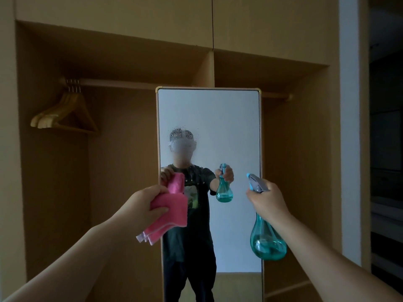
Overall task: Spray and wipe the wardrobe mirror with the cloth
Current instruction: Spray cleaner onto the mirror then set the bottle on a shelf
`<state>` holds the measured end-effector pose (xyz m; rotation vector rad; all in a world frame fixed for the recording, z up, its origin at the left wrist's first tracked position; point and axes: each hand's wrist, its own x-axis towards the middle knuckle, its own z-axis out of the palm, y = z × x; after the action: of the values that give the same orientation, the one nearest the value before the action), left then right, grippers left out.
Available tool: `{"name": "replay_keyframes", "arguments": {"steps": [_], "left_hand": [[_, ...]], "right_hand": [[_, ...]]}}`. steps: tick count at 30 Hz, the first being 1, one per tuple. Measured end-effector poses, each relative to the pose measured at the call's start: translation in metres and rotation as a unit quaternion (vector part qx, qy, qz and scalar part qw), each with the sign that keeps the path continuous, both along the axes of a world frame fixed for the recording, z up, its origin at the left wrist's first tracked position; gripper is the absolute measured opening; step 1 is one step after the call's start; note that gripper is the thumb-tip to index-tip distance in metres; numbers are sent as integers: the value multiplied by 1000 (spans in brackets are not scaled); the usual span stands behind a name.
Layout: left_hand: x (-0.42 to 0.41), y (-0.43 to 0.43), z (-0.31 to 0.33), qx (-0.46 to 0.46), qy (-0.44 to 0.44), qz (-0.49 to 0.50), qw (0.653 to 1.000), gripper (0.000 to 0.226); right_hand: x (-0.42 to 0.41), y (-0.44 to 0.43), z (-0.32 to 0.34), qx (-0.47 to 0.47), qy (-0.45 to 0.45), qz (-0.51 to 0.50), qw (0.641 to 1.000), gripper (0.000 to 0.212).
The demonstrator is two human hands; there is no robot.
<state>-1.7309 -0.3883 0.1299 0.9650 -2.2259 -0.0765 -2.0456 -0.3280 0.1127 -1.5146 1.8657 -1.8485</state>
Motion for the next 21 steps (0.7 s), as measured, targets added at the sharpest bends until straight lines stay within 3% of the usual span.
{"name": "replay_keyframes", "arguments": {"steps": [12, 17, 21], "left_hand": [[5, 0, -23, 9, -14, 5, 1000, 27], [13, 1, -28, 24, -7, 9, 1000, 36], [18, 0, -32, 35, -9, 13, 999, 28]], "right_hand": [[6, 13, -37, 44, -40, 45, 997, 29], [15, 16, -46, 50, -45, 60, 996, 30], [21, 13, -50, 51, -42, 69, 995, 23]]}}
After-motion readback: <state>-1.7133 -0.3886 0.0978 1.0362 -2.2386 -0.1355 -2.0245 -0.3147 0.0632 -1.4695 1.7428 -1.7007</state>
